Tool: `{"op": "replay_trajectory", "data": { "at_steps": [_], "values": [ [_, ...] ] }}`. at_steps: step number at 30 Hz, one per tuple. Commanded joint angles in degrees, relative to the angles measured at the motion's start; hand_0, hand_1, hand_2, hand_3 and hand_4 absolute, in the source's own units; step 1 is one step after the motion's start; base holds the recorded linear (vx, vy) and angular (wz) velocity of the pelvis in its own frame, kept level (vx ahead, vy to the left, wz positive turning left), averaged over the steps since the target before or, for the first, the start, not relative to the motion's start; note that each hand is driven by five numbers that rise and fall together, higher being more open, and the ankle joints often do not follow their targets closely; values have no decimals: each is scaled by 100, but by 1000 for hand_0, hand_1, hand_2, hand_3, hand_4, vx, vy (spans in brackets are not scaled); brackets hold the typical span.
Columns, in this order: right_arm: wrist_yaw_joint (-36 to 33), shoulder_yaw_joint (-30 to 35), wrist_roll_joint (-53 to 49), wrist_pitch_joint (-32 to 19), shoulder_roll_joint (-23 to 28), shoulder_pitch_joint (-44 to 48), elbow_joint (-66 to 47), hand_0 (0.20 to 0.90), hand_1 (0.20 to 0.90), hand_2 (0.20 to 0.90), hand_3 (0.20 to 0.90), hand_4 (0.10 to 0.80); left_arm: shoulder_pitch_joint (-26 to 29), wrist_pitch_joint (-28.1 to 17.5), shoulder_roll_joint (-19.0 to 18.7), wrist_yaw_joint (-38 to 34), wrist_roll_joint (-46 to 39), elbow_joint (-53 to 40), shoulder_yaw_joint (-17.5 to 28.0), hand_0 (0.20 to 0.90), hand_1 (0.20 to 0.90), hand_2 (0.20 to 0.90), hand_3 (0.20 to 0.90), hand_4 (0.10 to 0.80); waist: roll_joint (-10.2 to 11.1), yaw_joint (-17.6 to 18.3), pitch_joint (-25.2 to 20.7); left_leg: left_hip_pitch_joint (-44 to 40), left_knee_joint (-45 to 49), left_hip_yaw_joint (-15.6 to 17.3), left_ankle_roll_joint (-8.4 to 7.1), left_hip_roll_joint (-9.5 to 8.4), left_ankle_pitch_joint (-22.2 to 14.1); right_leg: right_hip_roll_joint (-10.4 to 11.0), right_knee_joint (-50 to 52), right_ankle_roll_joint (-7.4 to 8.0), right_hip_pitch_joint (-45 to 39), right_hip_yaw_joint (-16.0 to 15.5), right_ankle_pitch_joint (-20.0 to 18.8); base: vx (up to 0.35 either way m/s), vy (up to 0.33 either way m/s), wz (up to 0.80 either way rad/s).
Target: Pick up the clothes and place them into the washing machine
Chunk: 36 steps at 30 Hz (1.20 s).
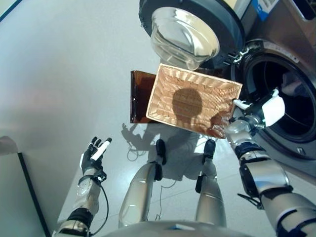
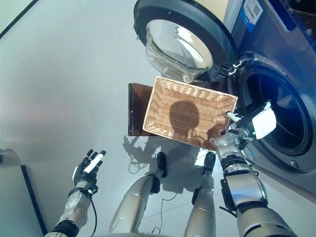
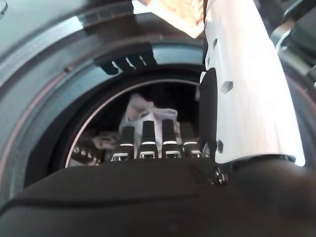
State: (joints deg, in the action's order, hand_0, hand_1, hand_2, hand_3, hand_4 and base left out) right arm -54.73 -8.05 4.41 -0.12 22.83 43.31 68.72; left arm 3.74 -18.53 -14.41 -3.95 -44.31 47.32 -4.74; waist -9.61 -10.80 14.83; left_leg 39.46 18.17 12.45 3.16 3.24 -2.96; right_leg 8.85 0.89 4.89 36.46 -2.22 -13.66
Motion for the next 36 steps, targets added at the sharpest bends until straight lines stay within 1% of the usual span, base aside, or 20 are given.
{"op": "replay_trajectory", "data": {
  "at_steps": [1,2,4,6,9,10,11,12,14,15,16,20,23,24,27,30,32,36],
  "values": [
    [49,-393,439,-371,108,-107,-60,900,900,900,900,800,-89,-443,-263,-295,319,231,267,900,900,900,900,800,-255,-248,-259,-680,-1694,15,-357,-157,711,-361,172,124,-330,-83,492,0,0,0],
    [49,-394,439,-372,108,-106,-59,900,900,900,900,800,-89,-443,-263,-295,320,231,268,900,900,900,900,800,-255,-246,-259,-680,-1694,15,-357,-157,711,-361,171,124,-331,-84,492,17,-24,-4],
    [338,-651,473,-569,-100,-365,-53,900,900,900,900,800,26,-439,-247,-443,671,510,278,900,900,900,900,800,-175,-213,-298,-763,-1710,21,-379,-124,711,-382,187,126,-404,-87,510,35,-36,-5],
    [454,-704,425,-664,-172,-488,-67,900,900,900,900,800,51,-461,-233,-514,751,594,293,900,900,900,900,800,-137,-205,-312,-810,-1721,16,-391,-116,710,-393,189,128,-455,-85,518,35,-35,-2],
    [756,-931,433,-840,-335,-975,-94,900,900,900,900,800,152,-427,-205,-680,1100,992,394,900,900,900,900,800,8,-165,-377,-1071,-1795,-12,-446,-76,720,-399,150,144,-745,-99,537,86,-60,4],
    [895,-1039,481,-880,-389,-1187,-171,900,900,900,900,800,198,-367,-211,-732,1309,1204,450,900,900,900,900,800,88,-140,-389,-1237,-1835,-20,-480,-62,728,-417,139,151,-907,-95,548,79,-60,-1],
    [895,-1039,481,-880,-389,-1187,-171,900,900,900,900,800,198,-367,-211,-732,1309,1204,450,900,900,900,900,800,87,-140,-388,-1238,-1835,-20,-480,-63,728,-417,139,151,-908,-95,548,141,-97,0],
    [1076,-1111,502,-972,-480,-1513,-146,900,900,900,900,800,257,-326,-219,-854,1563,1533,516,900,900,900,900,800,239,-120,-412,-1537,-1945,-56,-520,-56,740,-429,84,166,-1197,-100,550,145,-90,-6],
    [1315,-1202,518,-1006,-624,-1846,-89,900,900,900,900,800,311,-215,-260,-998,1932,1916,621,900,900,900,900,800,397,-108,-458,-1896,-2074,-78,-572,-37,782,-428,25,193,-1520,-136,556,219,-123,0],
    [1411,-1274,564,-1006,-760,-2026,34,900,900,900,900,800,365,-118,-285,-1132,2185,2194,671,900,900,900,900,800,549,-84,-528,-2160,-2174,-81,-609,-7,820,-423,-57,211,-1749,-145,538,173,-91,5],
    [1410,-1275,564,-1007,-763,-2025,35,900,900,900,900,800,365,-118,-287,-1133,2187,2195,673,900,900,900,900,800,549,-84,-515,-2180,-2185,-79,-610,-8,824,-424,-63,211,-1767,-143,537,160,-75,4],
    [1737,-1480,781,-1016,-965,-2253,183,900,900,900,900,800,371,26,-287,-1201,2581,2535,708,900,900,900,900,800,756,-37,-616,-2589,-2317,-18,-685,27,893,-405,-285,266,-2146,-160,450,97,-40,-3],
    [1967,-1598,921,-971,-1043,-2377,289,900,900,900,900,800,394,132,-237,-1221,2855,2712,641,900,900,900,900,800,858,24,-704,-2746,-2317,-19,-724,27,895,-359,-433,287,-2364,-209,399,70,-22,1],
    [2078,-1648,1052,-893,-1042,-2415,428,900,900,900,900,800,419,214,-206,-1183,3000,2840,581,900,900,900,900,800,911,70,-761,-2848,-2317,-61,-747,32,909,-345,-436,295,-2494,-273,388,54,-17,-2],
    [2133,-1593,1052,-854,-1061,-2485,463,900,900,900,900,800,421,291,-201,-1193,3136,2887,545,900,900,900,900,800,963,121,-824,-2959,-2317,-88,-752,27,891,-348,-419,290,-2629,-300,406,51,-5,15],
    [2329,-1500,970,-819,-1128,-2563,598,900,900,900,900,800,429,427,-197,-1107,3532,3032,424,900,900,900,900,800,1027,174,-955,-3165,-2317,-120,-750,16,848,-353,-392,290,-2812,-318,437,46,23,9],
    [2491,-1587,1099,-775,-1176,-2655,650,900,900,900,900,800,417,506,-241,-1045,3946,3112,277,900,900,900,900,800,1092,205,-1058,-3332,-2317,-124,-751,31,814,-380,-357,290,-2944,-316,474,47,20,6],
    [2959,-1603,1138,-779,-1346,-2913,766,900,900,900,900,800,301,613,-294,-890,4439,3212,137,900,900,900,900,800,1225,230,-1240,-3641,-2317,-144,-734,44,730,-447,-334,284,-3222,-252,565,45,20,7]
  ]
}}
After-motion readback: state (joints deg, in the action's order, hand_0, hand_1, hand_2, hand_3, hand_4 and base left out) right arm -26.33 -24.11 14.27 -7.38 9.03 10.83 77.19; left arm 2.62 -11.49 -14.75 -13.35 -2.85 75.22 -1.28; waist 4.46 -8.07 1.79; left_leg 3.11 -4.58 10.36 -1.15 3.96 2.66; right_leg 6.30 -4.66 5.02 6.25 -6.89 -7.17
